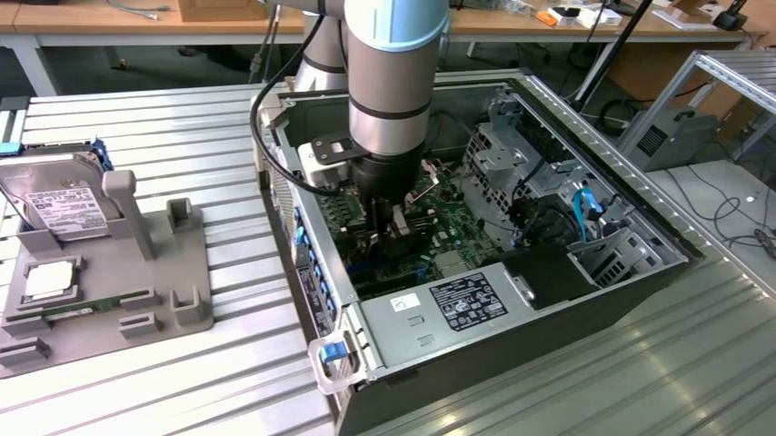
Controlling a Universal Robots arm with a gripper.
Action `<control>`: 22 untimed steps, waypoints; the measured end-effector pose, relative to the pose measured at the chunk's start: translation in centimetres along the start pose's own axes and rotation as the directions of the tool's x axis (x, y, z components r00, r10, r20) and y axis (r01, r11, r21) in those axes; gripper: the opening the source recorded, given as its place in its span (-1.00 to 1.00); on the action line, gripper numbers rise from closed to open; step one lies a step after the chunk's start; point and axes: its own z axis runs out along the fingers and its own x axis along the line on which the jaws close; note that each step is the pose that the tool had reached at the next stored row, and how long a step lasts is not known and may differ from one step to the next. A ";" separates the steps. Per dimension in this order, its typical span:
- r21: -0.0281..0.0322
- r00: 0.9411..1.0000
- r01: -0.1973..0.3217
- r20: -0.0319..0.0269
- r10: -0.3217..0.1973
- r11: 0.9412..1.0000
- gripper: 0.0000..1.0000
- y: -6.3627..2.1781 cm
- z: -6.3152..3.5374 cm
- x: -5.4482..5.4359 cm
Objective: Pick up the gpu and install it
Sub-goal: 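Insert the gpu into the slot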
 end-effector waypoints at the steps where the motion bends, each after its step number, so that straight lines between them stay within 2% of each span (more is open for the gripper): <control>1: 0.000 1.000 0.000 0.000 0.000 1.000 0.17 -0.04 -0.30 0.0; 3: 0.001 1.000 0.000 0.000 0.000 1.000 0.17 -0.13 -1.09 0.0; 6: 0.003 1.000 0.000 0.000 0.000 1.000 0.17 -0.36 -3.22 -0.1; 9: 0.004 1.000 0.000 0.000 0.000 1.000 0.14 -0.50 -4.60 -0.4; 12: 0.005 1.000 0.000 0.000 0.000 1.000 -0.24 -0.59 -5.50 -0.8; 13: 0.005 1.000 0.000 0.000 0.000 1.000 -0.48 -0.62 -5.82 -0.9; 14: 0.005 1.000 0.000 0.000 0.000 1.000 -0.60 -0.68 -6.31 -1.0; 16: 0.005 1.000 0.000 0.000 0.000 1.000 -0.79 -0.71 -6.68 -1.1; 18: 0.005 1.000 0.000 0.000 0.000 1.000 -0.79 -0.75 -6.99 -1.2; 22: 0.005 1.000 0.000 0.000 0.000 1.000 -0.79 -0.75 -7.02 -1.2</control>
